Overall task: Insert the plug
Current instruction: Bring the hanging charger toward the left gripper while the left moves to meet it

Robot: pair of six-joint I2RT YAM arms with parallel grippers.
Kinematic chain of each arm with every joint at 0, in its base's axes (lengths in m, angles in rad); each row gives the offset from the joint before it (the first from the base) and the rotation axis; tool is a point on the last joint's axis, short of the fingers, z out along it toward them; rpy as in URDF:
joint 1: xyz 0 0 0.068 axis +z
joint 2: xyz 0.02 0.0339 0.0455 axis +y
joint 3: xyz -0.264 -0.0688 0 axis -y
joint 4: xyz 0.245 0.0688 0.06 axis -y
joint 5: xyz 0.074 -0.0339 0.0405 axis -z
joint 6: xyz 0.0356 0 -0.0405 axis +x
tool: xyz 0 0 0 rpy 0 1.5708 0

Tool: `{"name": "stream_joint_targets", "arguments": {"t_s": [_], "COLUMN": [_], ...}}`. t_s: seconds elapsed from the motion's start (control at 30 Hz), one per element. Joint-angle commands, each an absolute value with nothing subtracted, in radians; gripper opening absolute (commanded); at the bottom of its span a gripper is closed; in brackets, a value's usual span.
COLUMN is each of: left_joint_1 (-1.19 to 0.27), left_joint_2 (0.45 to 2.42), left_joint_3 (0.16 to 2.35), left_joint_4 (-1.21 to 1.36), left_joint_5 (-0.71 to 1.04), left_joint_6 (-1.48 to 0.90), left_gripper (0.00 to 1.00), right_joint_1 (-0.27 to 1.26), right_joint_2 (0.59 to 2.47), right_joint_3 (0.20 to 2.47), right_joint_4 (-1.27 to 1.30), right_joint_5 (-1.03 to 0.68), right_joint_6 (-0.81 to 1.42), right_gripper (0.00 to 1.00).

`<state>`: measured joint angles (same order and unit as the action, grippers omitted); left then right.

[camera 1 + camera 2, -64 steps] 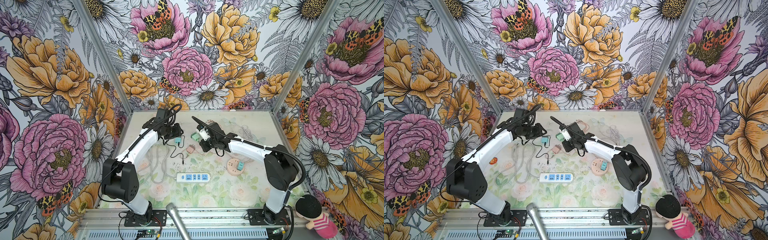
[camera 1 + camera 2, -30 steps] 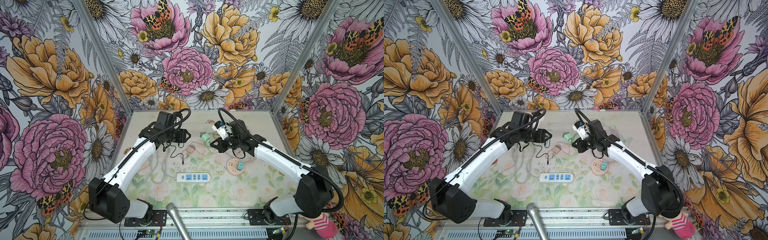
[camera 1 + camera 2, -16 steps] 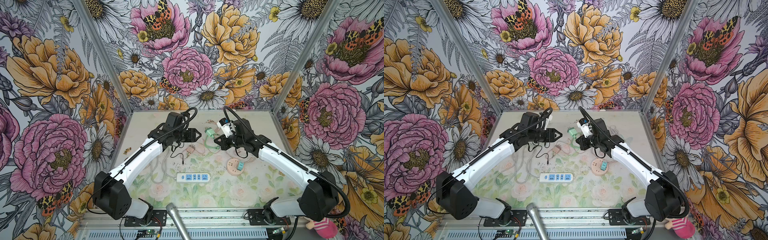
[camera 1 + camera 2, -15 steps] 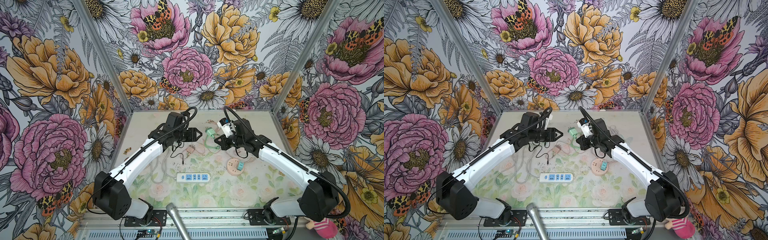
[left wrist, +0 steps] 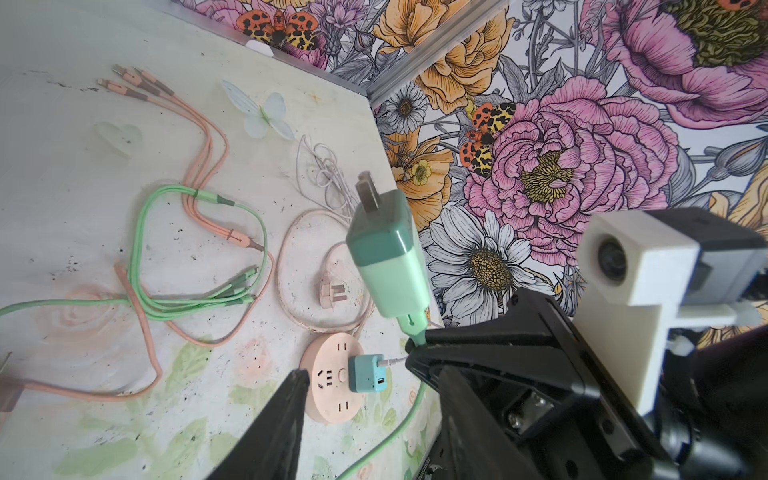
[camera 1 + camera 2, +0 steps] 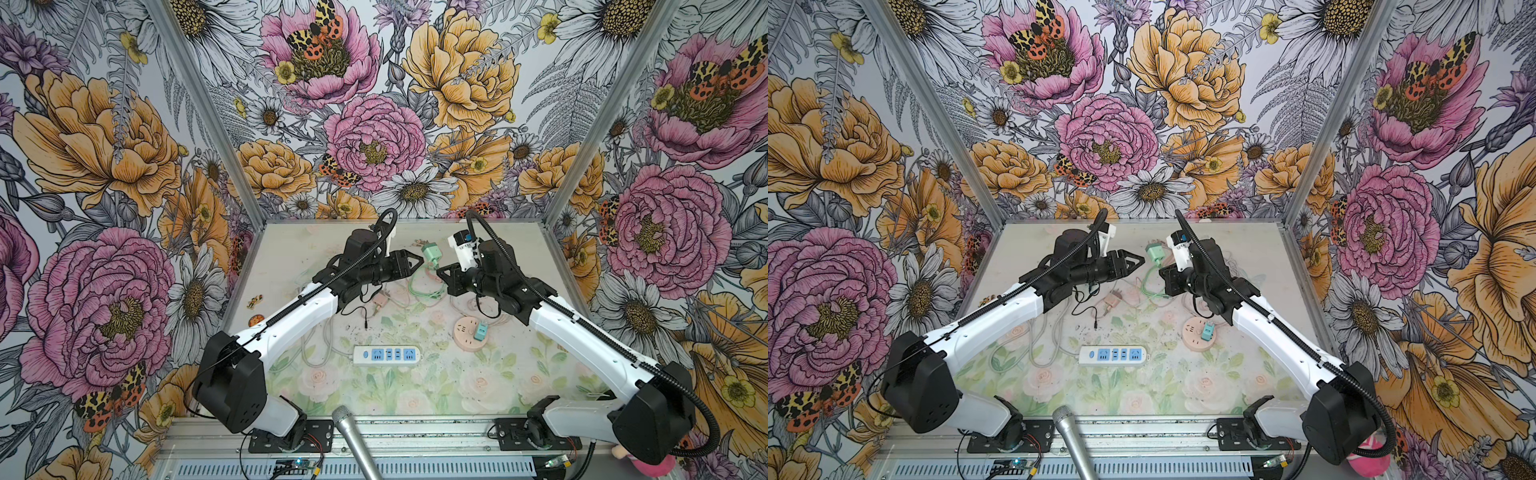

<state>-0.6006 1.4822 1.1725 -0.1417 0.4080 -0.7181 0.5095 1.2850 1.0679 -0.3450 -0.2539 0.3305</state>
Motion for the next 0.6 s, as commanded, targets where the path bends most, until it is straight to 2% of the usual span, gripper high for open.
{"name": "stream_joint_targets", "arguments": {"t_s": [0.0,0.2,0.57], "left_joint_1": [-0.632,-0.667,-0.669], "left_joint_2": [1.501,1.550,1.564], "left_joint_3": [1.189,1.229,1.247], "left_joint_4": [-0.075,-0.059,-0.018], "left_joint_5": [0.384,0.398,0.293], "left_joint_6": [-0.739,-0.734,-0.732], "left_gripper": [0.53,0.53,0.52], "right_joint_1": [0.532,0.562,0.588], "right_joint_2": [1.264,1.274,1.269], "right_joint_3": [1.067,1.069,1.060], "right_joint_4": [-0.268,-0.247,-0.242], "right_joint_5": [-0.228,-0.211,-0.196], "right_joint_6": [0.379,0.393,0.413], "right_gripper": [0.00,0.00,0.00]}}
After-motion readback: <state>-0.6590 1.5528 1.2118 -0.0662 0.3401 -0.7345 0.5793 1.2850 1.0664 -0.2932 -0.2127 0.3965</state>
